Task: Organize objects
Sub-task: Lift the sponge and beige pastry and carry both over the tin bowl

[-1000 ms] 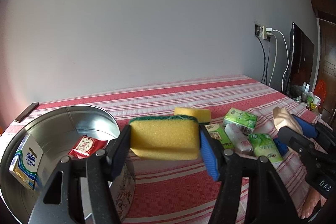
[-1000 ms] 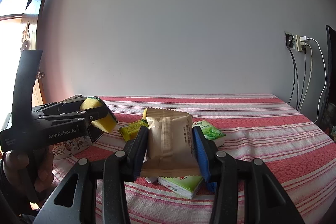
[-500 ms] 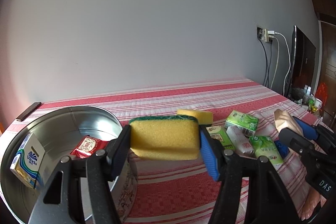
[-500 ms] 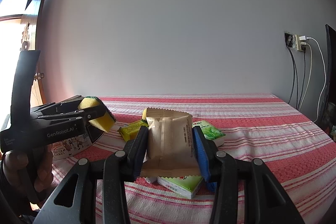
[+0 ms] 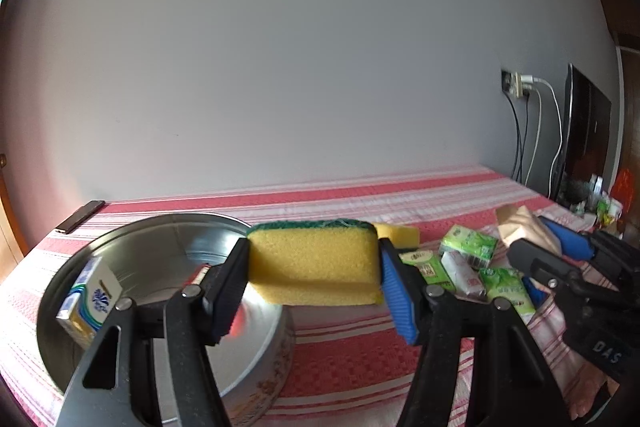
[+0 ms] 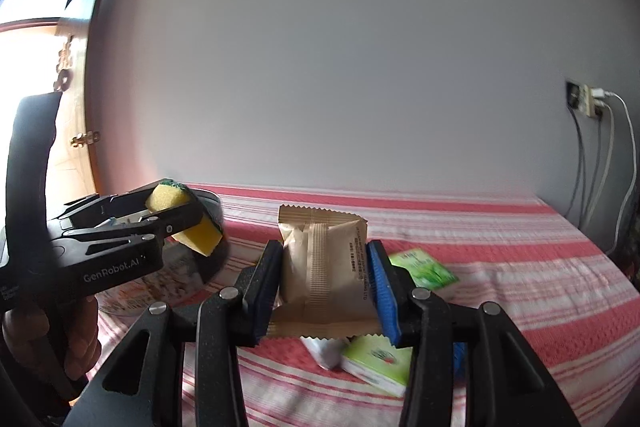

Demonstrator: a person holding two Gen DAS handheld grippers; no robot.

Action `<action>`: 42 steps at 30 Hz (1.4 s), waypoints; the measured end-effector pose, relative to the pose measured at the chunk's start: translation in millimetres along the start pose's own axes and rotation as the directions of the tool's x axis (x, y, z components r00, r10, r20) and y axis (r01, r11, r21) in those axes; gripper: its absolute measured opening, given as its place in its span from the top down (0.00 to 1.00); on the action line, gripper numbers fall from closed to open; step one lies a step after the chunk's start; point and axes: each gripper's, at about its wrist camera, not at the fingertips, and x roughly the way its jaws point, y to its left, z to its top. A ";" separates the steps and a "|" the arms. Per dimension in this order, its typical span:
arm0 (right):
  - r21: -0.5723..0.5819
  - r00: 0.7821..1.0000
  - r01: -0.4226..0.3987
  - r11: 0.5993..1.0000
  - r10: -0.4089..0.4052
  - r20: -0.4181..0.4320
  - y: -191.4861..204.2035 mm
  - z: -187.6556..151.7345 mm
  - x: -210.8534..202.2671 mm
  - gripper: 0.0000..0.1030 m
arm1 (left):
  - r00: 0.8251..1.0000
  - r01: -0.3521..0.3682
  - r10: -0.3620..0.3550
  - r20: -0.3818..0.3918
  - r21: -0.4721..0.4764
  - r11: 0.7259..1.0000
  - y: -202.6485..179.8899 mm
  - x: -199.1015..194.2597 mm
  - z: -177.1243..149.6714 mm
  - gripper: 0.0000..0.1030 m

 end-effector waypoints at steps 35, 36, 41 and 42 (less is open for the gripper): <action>-0.121 0.951 -0.285 0.951 0.265 -0.158 134.7 49.8 114.0 0.55 | 0.960 -0.270 0.248 -0.130 -0.197 0.942 137.0 -18.2 -4.6 0.39; -0.122 0.948 -0.290 0.949 0.268 -0.169 140.9 49.5 119.7 0.55 | 0.957 -0.280 0.256 -0.137 -0.199 0.939 140.7 -17.4 -5.7 0.39; -0.116 0.932 -0.316 0.942 0.285 -0.224 154.6 39.6 139.2 0.55 | 0.940 -0.321 0.289 -0.182 -0.182 0.930 149.2 -8.4 -11.6 0.39; -0.116 0.930 -0.320 0.940 0.288 -0.231 156.1 37.7 141.3 0.55 | 0.936 -0.327 0.293 -0.193 -0.178 0.928 150.8 -5.8 -13.6 0.39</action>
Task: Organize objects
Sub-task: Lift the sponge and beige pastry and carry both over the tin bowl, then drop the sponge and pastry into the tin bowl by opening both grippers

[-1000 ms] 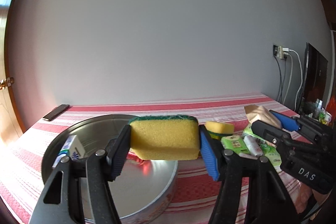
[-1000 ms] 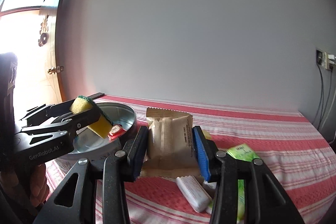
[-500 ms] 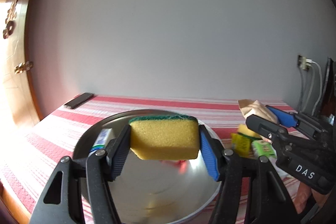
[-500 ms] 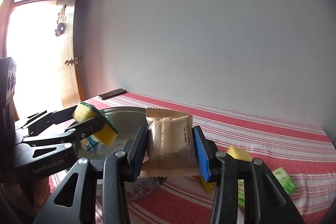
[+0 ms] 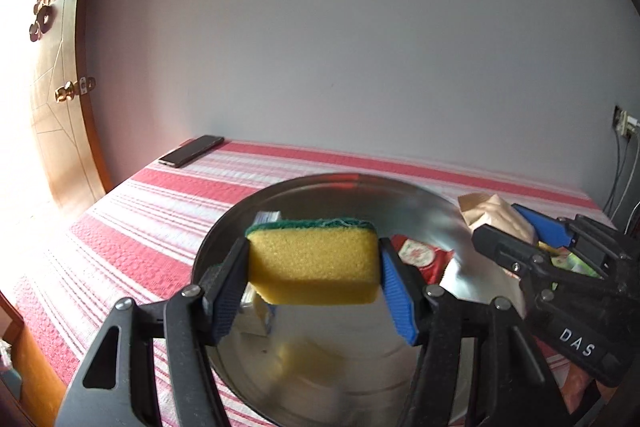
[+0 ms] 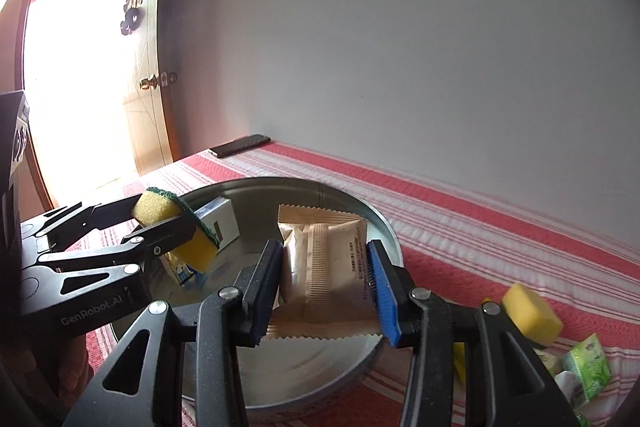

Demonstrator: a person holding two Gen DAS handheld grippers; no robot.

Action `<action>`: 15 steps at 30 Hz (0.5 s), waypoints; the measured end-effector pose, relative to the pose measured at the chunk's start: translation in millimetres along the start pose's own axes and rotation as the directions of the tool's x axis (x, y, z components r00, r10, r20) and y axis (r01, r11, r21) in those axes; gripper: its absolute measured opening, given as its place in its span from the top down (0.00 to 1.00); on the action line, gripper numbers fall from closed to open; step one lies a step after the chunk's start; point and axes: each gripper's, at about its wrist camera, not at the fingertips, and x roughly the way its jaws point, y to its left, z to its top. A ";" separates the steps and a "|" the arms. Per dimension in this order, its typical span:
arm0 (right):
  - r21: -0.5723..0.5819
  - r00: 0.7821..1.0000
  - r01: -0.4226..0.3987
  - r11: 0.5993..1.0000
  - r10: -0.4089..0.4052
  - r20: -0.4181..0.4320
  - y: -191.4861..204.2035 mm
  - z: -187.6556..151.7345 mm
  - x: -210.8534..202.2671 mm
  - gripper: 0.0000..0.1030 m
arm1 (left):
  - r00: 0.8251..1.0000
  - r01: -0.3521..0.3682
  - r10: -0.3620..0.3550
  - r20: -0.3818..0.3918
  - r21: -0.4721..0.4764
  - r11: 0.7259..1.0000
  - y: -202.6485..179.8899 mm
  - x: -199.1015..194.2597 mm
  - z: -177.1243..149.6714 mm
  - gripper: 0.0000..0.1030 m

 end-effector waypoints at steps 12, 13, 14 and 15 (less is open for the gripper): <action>-0.018 0.997 -0.023 1.000 0.022 -0.072 6.0 -14.0 18.6 0.55 | 0.996 -0.034 0.037 -0.078 0.045 0.998 -2.9 27.2 -10.7 0.39; -0.018 0.997 -0.023 1.000 0.022 -0.074 5.9 -14.9 18.7 0.55 | 0.996 -0.037 0.041 -0.080 0.046 0.998 -2.4 28.7 -10.9 0.39; -0.018 0.997 -0.024 1.000 0.023 -0.077 5.7 -16.0 18.5 0.55 | 0.996 -0.040 0.044 -0.082 0.048 0.998 -2.4 29.9 -11.2 0.39; -0.017 0.997 -0.026 1.000 0.024 -0.080 5.6 -16.6 19.5 0.55 | 0.995 -0.041 0.045 -0.085 0.050 0.998 -2.7 30.8 -11.7 0.39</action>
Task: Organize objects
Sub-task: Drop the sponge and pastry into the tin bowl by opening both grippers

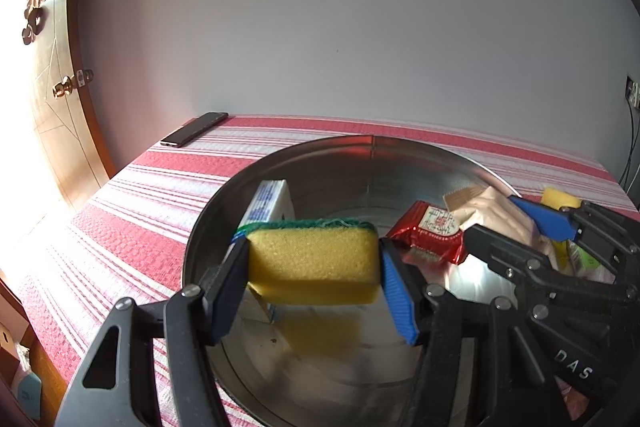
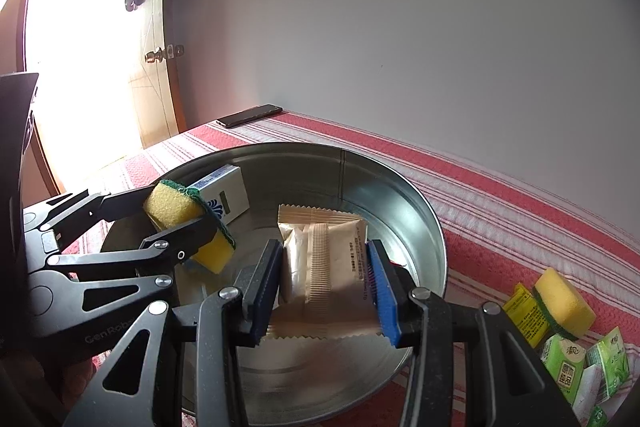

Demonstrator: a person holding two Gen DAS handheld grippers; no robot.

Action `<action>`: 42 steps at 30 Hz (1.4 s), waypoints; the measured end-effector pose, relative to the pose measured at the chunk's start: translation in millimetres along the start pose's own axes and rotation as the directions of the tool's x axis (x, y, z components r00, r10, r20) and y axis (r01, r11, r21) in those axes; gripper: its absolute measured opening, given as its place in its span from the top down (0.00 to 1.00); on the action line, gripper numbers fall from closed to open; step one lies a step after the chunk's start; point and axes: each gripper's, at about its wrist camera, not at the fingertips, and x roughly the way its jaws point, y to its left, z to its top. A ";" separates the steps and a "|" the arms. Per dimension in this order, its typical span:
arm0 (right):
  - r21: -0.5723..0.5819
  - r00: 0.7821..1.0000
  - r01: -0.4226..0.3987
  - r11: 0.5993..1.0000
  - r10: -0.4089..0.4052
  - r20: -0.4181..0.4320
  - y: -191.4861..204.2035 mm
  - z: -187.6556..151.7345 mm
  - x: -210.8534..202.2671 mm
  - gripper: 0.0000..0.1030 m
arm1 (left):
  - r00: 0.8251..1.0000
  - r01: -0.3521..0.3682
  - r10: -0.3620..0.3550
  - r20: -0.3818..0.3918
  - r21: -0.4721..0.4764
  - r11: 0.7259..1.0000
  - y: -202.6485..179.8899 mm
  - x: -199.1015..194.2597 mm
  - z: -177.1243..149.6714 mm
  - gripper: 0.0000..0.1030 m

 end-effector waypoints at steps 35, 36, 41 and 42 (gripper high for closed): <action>0.075 0.997 0.072 0.995 -0.074 0.028 -15.4 -10.9 -17.2 0.31 | 0.998 -0.051 0.052 0.022 -0.029 0.998 -2.9 -17.3 -10.8 0.04; 0.073 0.996 0.081 0.994 -0.083 0.033 -16.4 -12.5 -21.6 0.31 | 0.998 -0.052 0.053 0.035 -0.029 0.998 -6.0 -21.3 -12.5 0.04; 0.093 0.984 0.159 0.983 -0.165 0.065 -36.2 -25.0 -56.2 0.31 | 0.995 -0.037 0.038 0.094 -0.016 0.999 -23.5 -39.3 -18.0 0.02; 0.101 0.982 0.169 0.981 -0.176 0.071 -41.8 -28.5 -64.3 0.31 | 0.994 -0.026 0.027 0.107 -0.006 1.000 -29.7 -44.3 -19.2 0.02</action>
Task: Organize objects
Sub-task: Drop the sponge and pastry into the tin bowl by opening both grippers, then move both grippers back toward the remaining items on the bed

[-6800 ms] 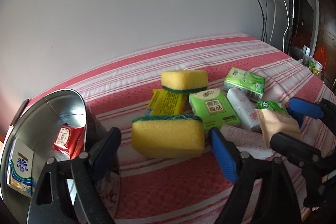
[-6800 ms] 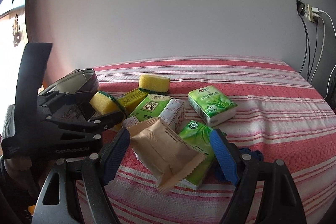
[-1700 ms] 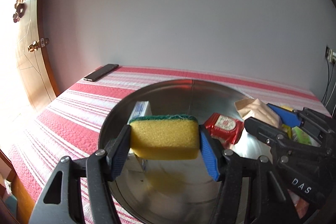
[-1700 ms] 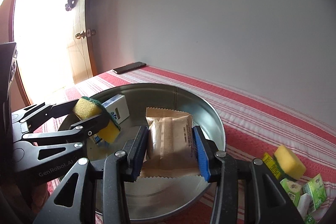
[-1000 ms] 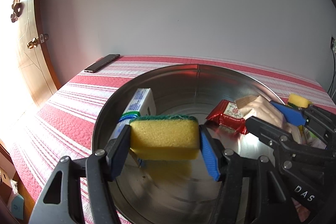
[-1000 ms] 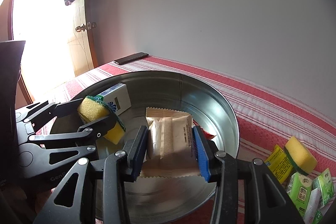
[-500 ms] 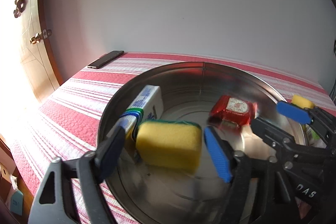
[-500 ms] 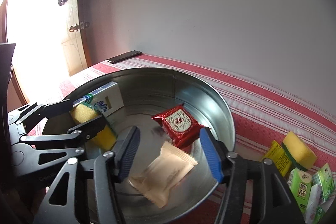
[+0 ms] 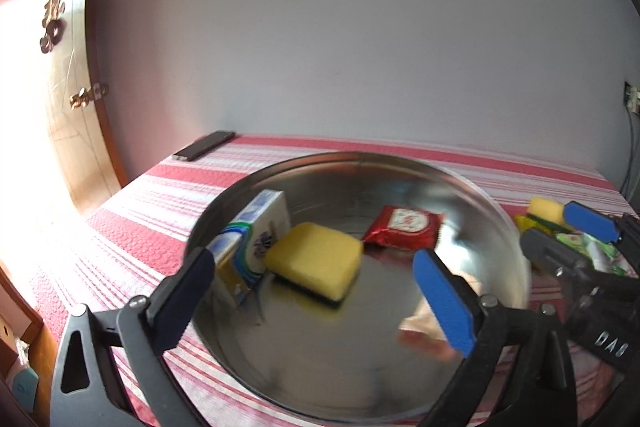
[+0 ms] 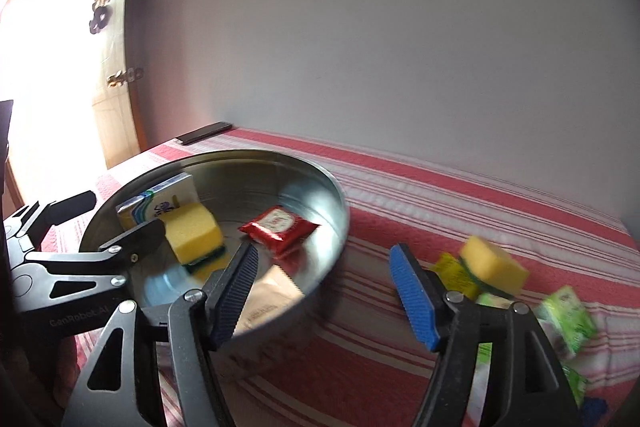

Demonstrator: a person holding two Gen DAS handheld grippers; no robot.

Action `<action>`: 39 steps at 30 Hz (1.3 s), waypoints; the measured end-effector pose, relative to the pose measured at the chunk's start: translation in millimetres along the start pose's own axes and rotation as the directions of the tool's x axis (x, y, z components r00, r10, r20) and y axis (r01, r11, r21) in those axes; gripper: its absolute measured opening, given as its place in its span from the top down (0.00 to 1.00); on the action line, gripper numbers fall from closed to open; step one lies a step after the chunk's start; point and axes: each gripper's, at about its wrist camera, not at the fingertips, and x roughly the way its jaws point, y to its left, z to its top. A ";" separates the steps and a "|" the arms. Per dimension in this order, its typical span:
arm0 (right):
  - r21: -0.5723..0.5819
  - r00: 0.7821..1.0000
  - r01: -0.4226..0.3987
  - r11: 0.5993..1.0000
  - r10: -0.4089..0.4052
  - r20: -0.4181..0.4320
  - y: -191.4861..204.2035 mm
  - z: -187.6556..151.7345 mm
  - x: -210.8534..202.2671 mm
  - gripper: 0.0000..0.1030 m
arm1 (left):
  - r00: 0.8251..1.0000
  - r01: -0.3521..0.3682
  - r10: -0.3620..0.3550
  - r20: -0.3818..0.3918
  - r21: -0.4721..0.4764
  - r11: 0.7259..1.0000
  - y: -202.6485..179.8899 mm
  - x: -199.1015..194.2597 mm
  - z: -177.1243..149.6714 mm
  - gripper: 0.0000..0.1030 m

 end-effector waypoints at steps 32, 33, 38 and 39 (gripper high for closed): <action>0.227 0.926 0.345 0.911 -0.292 -0.239 -180.6 -107.9 -69.2 0.31 | 0.934 0.349 -0.316 -0.166 0.246 0.904 -182.5 -4.5 -30.2 0.00; 0.217 0.925 0.344 0.913 -0.289 -0.248 -179.8 -107.2 -66.8 0.32 | 0.932 0.355 -0.320 -0.170 0.251 0.901 -184.7 -4.7 -31.1 0.00; 0.208 0.924 0.318 0.925 -0.252 -0.288 -181.3 -108.0 -55.9 0.39 | 0.925 0.376 -0.338 -0.175 0.280 0.883 -194.6 -7.4 -32.9 0.00; 0.221 0.928 0.308 0.925 -0.242 -0.282 -183.4 -109.2 -57.1 0.44 | 0.923 0.380 -0.341 -0.179 0.286 0.880 -197.1 -7.1 -33.2 0.00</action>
